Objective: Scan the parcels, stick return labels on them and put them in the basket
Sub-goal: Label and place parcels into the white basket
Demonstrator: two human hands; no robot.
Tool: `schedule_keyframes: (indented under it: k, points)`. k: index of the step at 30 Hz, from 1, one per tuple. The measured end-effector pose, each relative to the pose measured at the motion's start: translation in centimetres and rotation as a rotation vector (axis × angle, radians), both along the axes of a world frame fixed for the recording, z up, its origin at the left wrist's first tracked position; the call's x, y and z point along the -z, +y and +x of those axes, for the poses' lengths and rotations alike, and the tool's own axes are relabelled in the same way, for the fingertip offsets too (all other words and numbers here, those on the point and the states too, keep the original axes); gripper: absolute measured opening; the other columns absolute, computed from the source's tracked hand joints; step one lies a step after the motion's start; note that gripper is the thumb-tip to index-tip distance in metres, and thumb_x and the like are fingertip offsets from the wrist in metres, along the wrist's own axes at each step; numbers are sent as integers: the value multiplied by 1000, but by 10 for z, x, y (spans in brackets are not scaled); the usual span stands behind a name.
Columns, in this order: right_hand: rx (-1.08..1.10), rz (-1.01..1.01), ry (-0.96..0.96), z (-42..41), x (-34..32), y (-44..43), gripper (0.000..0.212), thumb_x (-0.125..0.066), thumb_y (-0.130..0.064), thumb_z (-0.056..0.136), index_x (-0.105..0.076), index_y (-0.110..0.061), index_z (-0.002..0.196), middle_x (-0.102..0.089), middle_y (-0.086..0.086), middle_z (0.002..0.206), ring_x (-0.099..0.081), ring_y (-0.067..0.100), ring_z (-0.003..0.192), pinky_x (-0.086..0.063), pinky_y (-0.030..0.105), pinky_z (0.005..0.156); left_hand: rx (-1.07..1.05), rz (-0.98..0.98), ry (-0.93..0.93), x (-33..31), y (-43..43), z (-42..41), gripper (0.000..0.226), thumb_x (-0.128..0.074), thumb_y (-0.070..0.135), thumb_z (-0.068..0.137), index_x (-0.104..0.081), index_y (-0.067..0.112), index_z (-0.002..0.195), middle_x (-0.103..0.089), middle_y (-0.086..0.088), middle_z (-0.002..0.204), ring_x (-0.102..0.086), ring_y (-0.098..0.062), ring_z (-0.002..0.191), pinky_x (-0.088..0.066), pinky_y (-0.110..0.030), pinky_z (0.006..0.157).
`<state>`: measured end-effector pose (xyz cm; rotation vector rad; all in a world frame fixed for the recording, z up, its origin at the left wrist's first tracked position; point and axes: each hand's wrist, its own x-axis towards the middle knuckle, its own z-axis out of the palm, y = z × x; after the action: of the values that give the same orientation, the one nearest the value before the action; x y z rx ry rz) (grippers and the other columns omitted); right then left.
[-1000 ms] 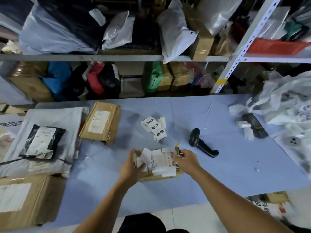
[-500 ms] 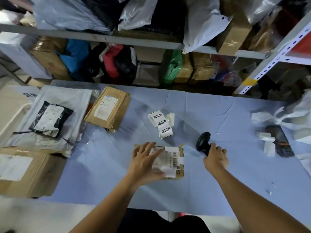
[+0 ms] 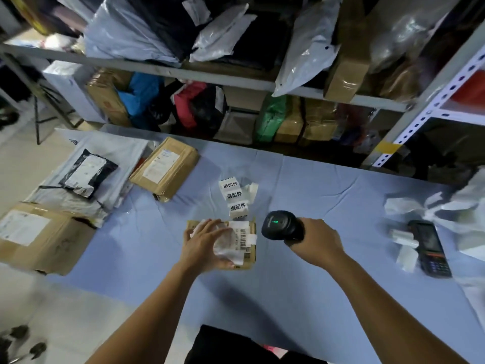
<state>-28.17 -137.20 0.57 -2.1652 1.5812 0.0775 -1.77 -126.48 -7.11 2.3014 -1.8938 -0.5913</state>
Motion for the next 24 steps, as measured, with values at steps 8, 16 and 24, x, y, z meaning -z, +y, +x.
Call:
schedule_keyframes:
  k: [8,16,24]
  points:
    - [-186,-164,107,-14,-51,4,23,-53,-51,80,-54,-29,73,-57,-11,62,-52,9,57,-33,24,51,-21,7,34,-7,1,-4,98,-82,67,53,-45,42,141,-31,19,153,-19,-12,146,-13,-36,106]
    - [-207,-151,137,-20,-63,4,25,-56,-51,80,-53,-28,71,-56,-12,60,-51,6,56,-34,22,51,8,14,48,-11,0,0,102,-77,74,49,-43,44,140,-32,20,151,-25,-10,142,-18,-38,105]
    - [-190,-120,139,-20,-71,4,20,-57,-51,79,-52,-33,72,-59,-12,65,-56,9,62,-42,23,57,68,1,-25,-14,-7,4,103,-72,79,43,-46,42,136,-42,17,137,-37,-12,131,-24,-33,97]
